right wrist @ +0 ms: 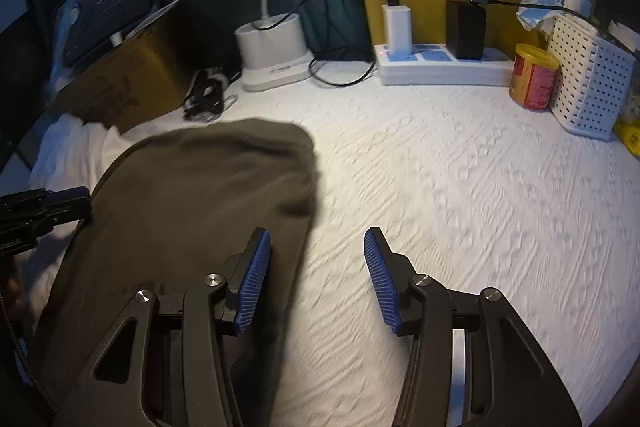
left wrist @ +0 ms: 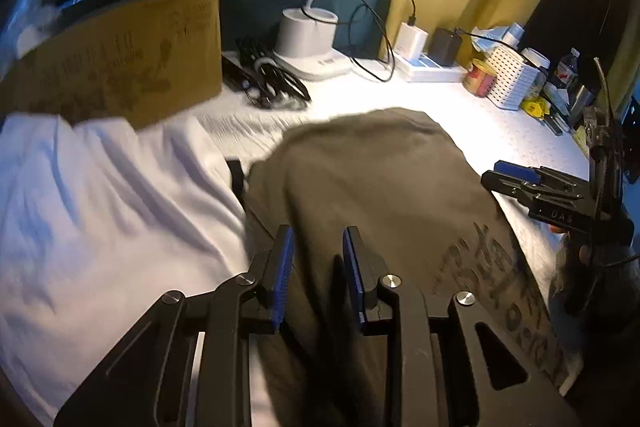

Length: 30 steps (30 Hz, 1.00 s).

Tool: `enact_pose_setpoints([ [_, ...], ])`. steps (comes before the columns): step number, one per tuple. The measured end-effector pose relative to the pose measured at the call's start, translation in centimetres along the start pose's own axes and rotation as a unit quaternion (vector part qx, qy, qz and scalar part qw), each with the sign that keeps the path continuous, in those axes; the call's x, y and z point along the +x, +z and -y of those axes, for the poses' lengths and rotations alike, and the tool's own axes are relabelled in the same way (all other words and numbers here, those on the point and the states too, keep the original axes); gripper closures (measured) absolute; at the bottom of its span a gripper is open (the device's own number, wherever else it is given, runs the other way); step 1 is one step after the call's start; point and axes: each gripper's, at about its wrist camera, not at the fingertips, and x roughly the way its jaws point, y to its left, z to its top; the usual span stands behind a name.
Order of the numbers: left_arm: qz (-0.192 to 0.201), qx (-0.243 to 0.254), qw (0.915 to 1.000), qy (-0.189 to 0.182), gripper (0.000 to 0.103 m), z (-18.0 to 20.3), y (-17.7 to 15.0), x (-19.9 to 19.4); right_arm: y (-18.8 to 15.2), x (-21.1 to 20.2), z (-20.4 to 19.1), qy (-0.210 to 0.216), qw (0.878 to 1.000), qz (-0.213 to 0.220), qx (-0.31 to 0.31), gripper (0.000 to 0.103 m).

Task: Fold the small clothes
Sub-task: 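Open both tools and release the folded shirt on the bed, then press the folded shirt flat with the open right tool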

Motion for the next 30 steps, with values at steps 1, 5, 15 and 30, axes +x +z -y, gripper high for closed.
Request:
enact_pose_setpoints([
  [1, -0.004, -0.001, 1.0, -0.003, 0.066, 0.3, -0.5, -0.1, -0.3, -0.2, -0.2, 0.002, 1.0, -0.002, -0.001, 0.051],
  [5, -0.004, 0.005, 1.0, -0.004, 0.047, 1.2, -2.2, -0.7, -1.7, -0.7, -0.8, 0.01, 1.0, -0.011, -0.001, 0.051],
  [15, -0.004, 0.004, 0.9996, 0.028, 0.048, 1.7, -4.5, -1.4, -5.0, -2.4, -1.9, 0.029, 0.999, -0.023, -0.002, 0.051],
  [30, 0.035, -0.03, 0.9965, 0.069, 0.047, 2.3, -8.3, -5.5, -9.3, -5.9, -3.5, 0.083, 0.996, -0.031, -0.005, 0.051],
])
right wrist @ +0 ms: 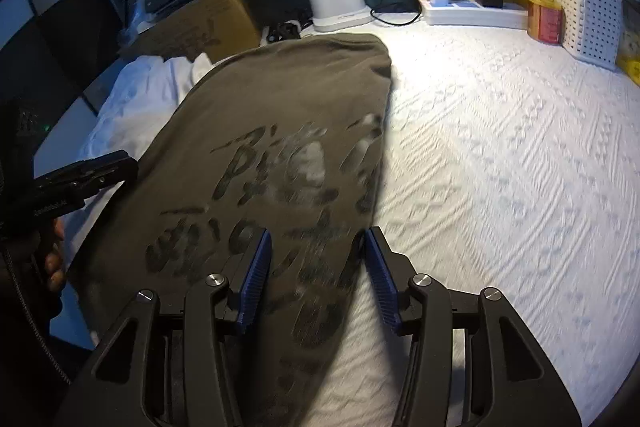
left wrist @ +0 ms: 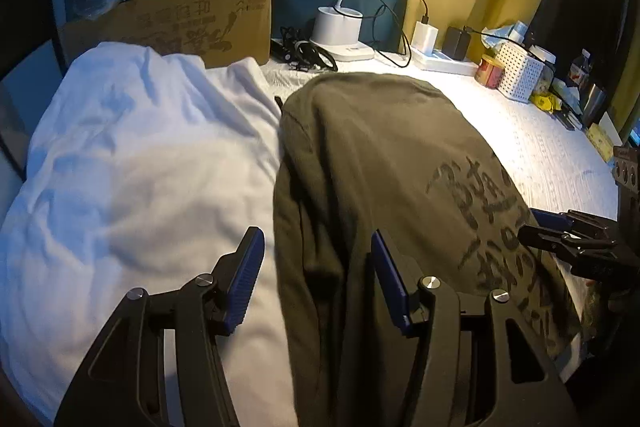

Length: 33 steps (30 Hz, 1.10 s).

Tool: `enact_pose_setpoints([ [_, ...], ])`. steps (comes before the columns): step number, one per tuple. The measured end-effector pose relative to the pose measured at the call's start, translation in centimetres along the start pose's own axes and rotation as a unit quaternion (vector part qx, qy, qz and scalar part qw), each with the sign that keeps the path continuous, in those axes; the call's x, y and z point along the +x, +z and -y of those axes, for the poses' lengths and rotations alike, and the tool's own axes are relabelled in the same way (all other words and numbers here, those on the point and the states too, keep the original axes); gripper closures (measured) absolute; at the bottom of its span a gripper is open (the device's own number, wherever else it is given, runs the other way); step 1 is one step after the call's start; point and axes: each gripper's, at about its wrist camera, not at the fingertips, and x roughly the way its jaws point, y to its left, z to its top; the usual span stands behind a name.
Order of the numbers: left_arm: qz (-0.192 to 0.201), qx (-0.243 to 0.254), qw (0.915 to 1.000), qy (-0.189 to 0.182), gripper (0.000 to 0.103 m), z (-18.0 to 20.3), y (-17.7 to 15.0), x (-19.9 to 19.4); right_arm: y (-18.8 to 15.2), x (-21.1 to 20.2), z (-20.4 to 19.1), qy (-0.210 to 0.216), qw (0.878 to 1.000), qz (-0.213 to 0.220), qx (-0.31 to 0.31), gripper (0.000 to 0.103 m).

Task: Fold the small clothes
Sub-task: 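Press the folded shirt flat with the open right tool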

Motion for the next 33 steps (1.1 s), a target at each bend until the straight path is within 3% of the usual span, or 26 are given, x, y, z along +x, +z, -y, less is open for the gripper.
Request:
enact_pose_setpoints([
  [7, -0.005, -0.001, 1.0, 0.007, 0.047, 0.2, -1.7, -0.7, -1.6, -1.0, -0.8, 0.008, 1.0, 0.002, -0.008, 0.052],
  [15, 0.033, -0.003, 0.9995, -0.002, 0.047, 1.4, -2.8, -3.5, -3.6, -2.0, -2.6, 0.014, 1.0, -0.004, -0.026, 0.052],
  [17, 0.038, 0.001, 0.9992, -0.005, 0.034, 1.9, -2.9, -4.1, -4.1, -2.4, -2.9, 0.015, 0.999, -0.003, -0.031, 0.052],
  [19, 0.046, 0.007, 0.9989, -0.01, 0.029, 2.6, -3.3, -4.8, -4.7, -2.7, -3.1, 0.018, 0.999, -0.001, -0.034, 0.052],
  [33, 0.032, 0.041, 0.9974, -0.049, 0.028, 8.5, -4.4, -5.2, -7.3, -5.7, -1.8, 0.021, 1.0, 0.007, -0.016, 0.051],
])
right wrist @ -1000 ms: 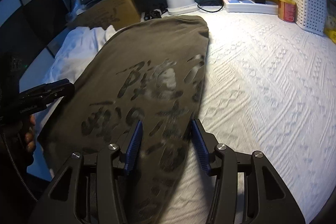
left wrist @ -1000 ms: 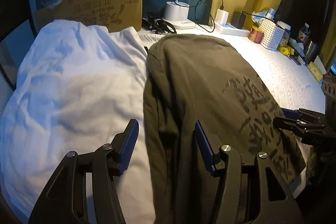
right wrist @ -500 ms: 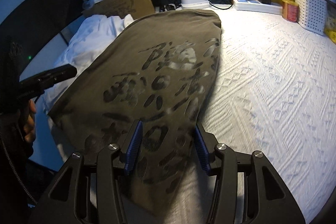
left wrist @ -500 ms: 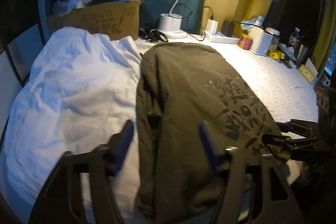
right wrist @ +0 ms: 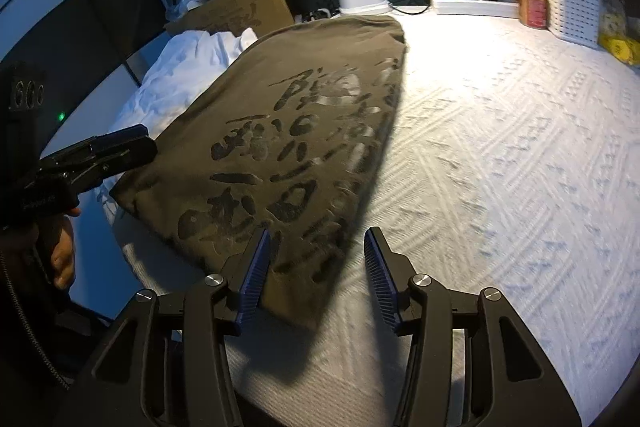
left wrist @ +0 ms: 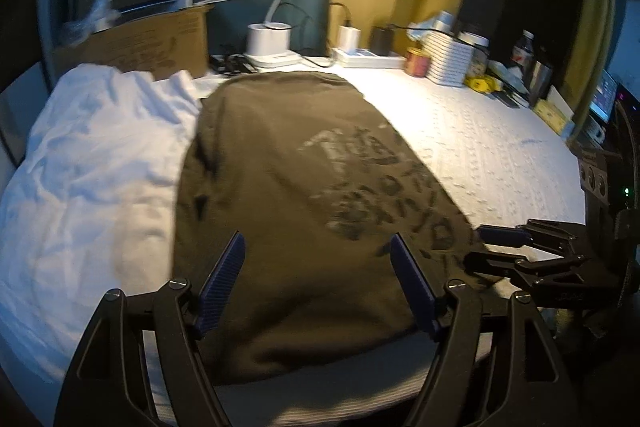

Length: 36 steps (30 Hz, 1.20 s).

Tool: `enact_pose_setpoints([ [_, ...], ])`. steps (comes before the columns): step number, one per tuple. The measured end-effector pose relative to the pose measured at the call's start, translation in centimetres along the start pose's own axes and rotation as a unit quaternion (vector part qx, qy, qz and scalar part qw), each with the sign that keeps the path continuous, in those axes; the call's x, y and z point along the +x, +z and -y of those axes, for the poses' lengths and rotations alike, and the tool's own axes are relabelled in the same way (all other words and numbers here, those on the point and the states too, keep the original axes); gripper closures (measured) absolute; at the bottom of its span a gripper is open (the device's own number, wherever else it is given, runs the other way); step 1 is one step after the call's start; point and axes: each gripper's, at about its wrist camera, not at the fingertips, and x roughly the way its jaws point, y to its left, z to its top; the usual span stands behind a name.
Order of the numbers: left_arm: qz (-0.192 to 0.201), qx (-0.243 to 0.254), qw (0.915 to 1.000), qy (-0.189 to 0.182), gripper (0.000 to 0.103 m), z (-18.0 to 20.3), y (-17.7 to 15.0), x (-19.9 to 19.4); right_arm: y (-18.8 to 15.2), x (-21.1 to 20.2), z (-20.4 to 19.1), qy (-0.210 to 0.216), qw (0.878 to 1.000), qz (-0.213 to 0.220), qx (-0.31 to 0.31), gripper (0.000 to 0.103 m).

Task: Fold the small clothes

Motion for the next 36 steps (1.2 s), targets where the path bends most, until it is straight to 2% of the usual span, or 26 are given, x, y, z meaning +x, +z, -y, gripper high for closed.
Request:
enact_pose_setpoints([
  [4, 0.005, 0.022, 0.9997, -0.004, 0.026, 2.1, 0.3, 0.3, -0.5, -1.3, 1.1, -0.01, 1.0, 0.011, 0.012, 0.051],
  [5, 0.007, 0.025, 0.9997, -0.001, 0.019, 2.7, 0.3, 0.4, -0.6, -1.5, 1.4, -0.013, 1.0, 0.013, 0.015, 0.051],
  [7, 0.012, 0.031, 0.9994, -0.004, 0.012, 3.6, 0.4, 0.5, -0.7, -2.0, 2.0, -0.018, 0.999, 0.017, 0.022, 0.051],
  [10, 0.015, 0.037, 0.9991, -0.016, 0.012, 5.0, 0.7, 0.9, -0.9, -2.8, 2.9, -0.028, 0.999, 0.024, 0.031, 0.05],
  [15, 0.015, 0.049, 0.9981, -0.032, 0.012, 6.9, 1.0, 1.5, -1.3, -4.1, 4.7, -0.04, 0.997, 0.039, 0.056, 0.041],
  [24, 0.034, 0.055, 0.997, -0.042, 0.011, 9.3, 2.3, 1.9, -1.7, -6.2, 7.9, -0.075, 0.991, 0.06, 0.088, 0.041],
  [29, 0.055, 0.077, 0.994, -0.055, 0.005, 11.0, 3.1, 1.7, -1.7, -7.5, 9.3, -0.097, 0.988, 0.072, 0.098, 0.041],
  [36, 0.083, 0.1, 0.9895, -0.064, 0.003, 12.5, 4.2, 1.2, -1.1, -9.9, 10.9, -0.137, 0.981, 0.095, 0.1, 0.041],
])
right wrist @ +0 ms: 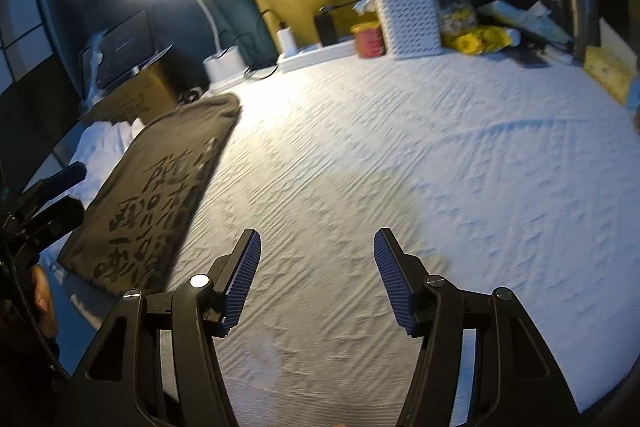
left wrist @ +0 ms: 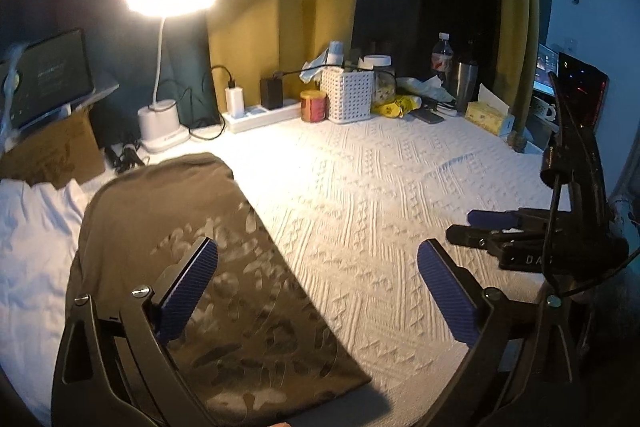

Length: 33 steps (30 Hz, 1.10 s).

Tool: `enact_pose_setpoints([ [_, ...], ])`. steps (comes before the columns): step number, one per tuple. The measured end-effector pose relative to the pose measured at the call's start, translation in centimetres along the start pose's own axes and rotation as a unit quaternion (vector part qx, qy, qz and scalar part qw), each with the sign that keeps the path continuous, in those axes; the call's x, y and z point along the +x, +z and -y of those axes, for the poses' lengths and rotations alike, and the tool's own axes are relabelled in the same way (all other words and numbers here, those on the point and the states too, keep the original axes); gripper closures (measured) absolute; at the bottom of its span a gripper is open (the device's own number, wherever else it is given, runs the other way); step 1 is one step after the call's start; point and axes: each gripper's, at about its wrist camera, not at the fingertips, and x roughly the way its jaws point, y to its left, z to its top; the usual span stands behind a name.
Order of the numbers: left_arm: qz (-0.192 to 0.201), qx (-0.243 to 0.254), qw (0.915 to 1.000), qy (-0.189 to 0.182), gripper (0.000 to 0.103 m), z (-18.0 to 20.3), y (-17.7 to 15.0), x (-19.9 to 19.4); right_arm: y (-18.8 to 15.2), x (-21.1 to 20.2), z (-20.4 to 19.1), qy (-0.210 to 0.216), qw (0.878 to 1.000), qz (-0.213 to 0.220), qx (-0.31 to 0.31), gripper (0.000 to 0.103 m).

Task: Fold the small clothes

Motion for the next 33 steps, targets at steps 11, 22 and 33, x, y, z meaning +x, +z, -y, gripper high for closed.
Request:
enact_pose_setpoints([
  [11, 0.04, 0.009, 0.9991, -0.01, 0.002, 0.6, 2.5, -1.0, 3.0, -4.2, 1.7, -0.055, 0.997, 0.058, -0.016, 0.041],
  [22, 0.107, 0.033, 0.9935, 0.018, 0.002, 1.9, 5.2, -4.0, 6.2, -8.8, 0.7, -0.08, 0.988, 0.123, -0.042, 0.041],
  [33, 0.163, 0.034, 0.9849, 0.049, 0.002, 0.8, 8.0, -7.6, 9.3, -13.8, -0.7, -0.097, 0.975, 0.191, -0.066, 0.041],
])
